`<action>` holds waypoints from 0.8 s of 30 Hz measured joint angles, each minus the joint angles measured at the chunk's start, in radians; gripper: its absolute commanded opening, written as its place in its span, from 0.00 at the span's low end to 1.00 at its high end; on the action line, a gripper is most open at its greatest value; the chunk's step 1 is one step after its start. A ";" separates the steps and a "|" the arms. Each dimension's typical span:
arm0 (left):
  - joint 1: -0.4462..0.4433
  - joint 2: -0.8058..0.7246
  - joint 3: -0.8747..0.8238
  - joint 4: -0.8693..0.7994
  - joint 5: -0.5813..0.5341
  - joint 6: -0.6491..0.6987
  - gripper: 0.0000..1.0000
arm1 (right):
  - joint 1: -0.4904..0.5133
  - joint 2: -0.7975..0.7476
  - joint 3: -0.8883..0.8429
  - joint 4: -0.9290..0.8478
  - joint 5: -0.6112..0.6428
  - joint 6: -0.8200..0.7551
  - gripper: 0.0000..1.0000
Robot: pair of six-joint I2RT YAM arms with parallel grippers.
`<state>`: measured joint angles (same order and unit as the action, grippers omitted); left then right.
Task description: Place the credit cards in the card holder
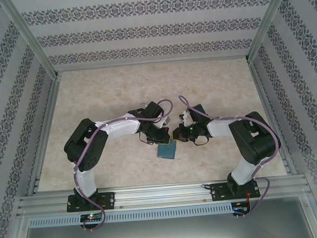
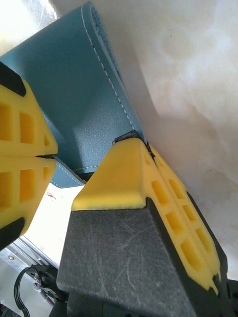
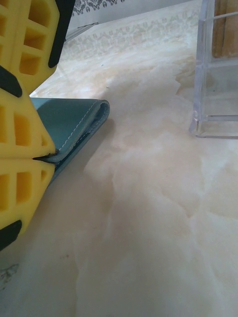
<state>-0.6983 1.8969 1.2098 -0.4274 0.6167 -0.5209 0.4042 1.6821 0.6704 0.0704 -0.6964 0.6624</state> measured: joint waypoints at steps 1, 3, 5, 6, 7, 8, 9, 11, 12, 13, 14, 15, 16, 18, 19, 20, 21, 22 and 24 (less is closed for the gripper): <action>0.000 0.000 0.000 -0.004 -0.003 0.000 0.00 | 0.000 0.000 0.000 0.000 0.000 0.000 0.00; 0.000 0.000 0.000 -0.009 -0.008 0.000 0.00 | 0.000 0.000 0.000 0.000 0.000 0.000 0.00; 0.000 0.000 0.000 -0.010 -0.011 0.000 0.00 | 0.000 0.000 0.000 0.000 0.000 0.000 0.00; 0.000 0.001 0.000 -0.010 -0.013 0.000 0.00 | 0.000 0.000 0.000 0.000 0.000 0.000 0.00; 0.000 0.002 0.000 -0.010 -0.016 0.000 0.00 | 0.000 0.000 0.000 0.000 0.000 0.000 0.00; 0.000 0.004 0.000 -0.011 -0.017 0.000 0.00 | 0.000 0.000 0.000 0.000 0.000 0.000 0.00; 0.000 0.007 0.000 -0.011 -0.018 0.000 0.00 | 0.000 0.000 0.000 0.000 0.000 0.000 0.00; 0.000 0.016 0.001 -0.013 -0.018 0.000 0.00 | 0.000 0.000 0.000 0.000 0.000 0.000 0.00; 0.000 0.019 0.003 -0.013 -0.016 0.000 0.00 | 0.000 0.000 0.000 0.000 0.000 0.000 0.00; 0.000 0.024 0.008 -0.013 -0.014 0.000 0.00 | 0.000 0.000 0.000 0.000 0.000 0.000 0.00; 0.000 0.027 0.010 -0.013 -0.015 0.001 0.00 | 0.000 0.000 0.000 0.000 0.000 0.000 0.00; 0.000 0.029 0.010 -0.014 -0.015 0.001 0.00 | 0.000 0.000 0.000 0.000 0.000 0.000 0.00; 0.000 0.031 0.011 -0.014 -0.016 0.001 0.00 | 0.000 0.000 0.001 0.000 0.000 0.000 0.00; 0.000 0.032 0.013 -0.016 -0.020 0.001 0.00 | 0.003 0.000 0.002 0.000 0.002 0.000 0.00; 0.000 0.033 0.015 -0.020 -0.022 0.001 0.00 | 0.004 0.000 0.002 0.000 0.004 0.000 0.00; 0.000 0.033 0.019 -0.026 -0.025 0.001 0.00 | 0.005 0.000 0.002 0.000 0.004 0.000 0.00; 0.000 0.034 0.021 -0.030 -0.026 0.002 0.00 | 0.005 0.000 0.002 0.000 0.004 0.000 0.00; 0.000 0.034 0.022 -0.032 -0.027 0.002 0.00 | 0.005 0.000 0.002 0.000 0.004 0.000 0.00; 0.000 0.035 0.024 -0.036 -0.031 0.005 0.00 | 0.005 0.000 0.002 0.000 0.004 0.000 0.00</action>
<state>-0.6983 1.9316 1.2335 -0.4633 0.5861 -0.5156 0.4088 1.6821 0.6727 0.0704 -0.6922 0.6624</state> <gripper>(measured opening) 0.065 0.038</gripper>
